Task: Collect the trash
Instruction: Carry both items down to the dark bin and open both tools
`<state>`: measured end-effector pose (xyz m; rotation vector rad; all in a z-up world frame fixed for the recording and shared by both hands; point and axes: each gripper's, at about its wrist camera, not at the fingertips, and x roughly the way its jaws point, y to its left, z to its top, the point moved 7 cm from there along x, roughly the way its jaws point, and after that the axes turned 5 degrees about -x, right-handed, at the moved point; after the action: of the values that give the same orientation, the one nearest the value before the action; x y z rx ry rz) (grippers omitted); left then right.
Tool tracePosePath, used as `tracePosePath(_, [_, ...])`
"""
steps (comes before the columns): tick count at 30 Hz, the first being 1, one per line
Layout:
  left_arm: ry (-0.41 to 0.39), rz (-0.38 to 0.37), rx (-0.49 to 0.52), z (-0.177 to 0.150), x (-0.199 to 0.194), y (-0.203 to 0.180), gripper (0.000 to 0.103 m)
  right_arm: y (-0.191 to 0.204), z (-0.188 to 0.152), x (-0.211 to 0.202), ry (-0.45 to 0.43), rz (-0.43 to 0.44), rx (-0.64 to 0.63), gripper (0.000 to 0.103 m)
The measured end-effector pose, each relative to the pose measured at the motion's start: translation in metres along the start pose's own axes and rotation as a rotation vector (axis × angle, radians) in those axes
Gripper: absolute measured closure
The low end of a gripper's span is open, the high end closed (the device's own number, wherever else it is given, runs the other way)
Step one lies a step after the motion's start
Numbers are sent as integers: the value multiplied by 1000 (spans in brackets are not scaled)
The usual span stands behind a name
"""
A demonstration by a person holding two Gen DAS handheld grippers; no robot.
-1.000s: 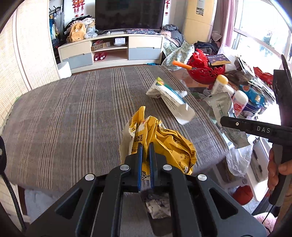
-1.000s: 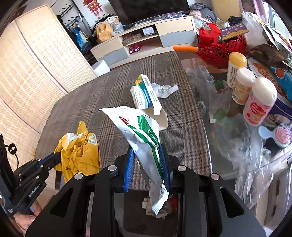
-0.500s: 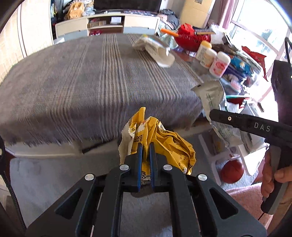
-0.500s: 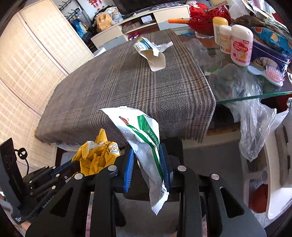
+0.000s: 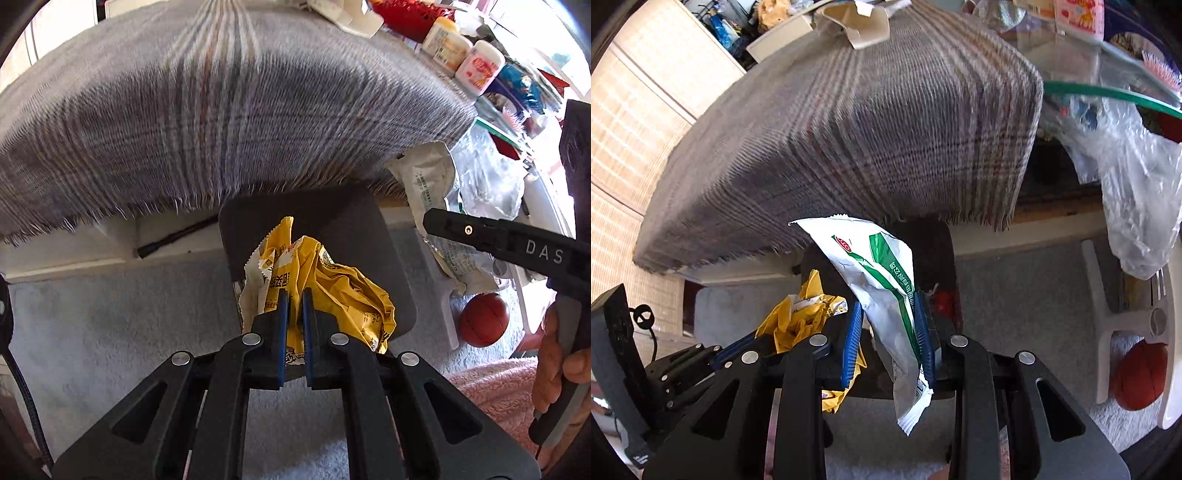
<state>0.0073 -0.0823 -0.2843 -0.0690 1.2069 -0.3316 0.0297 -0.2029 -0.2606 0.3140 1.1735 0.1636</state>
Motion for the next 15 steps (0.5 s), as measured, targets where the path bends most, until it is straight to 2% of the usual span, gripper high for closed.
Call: tracePosePath(15, [29,36,10,-8,20,6,97,-11,-12,23,61,-12,62,74])
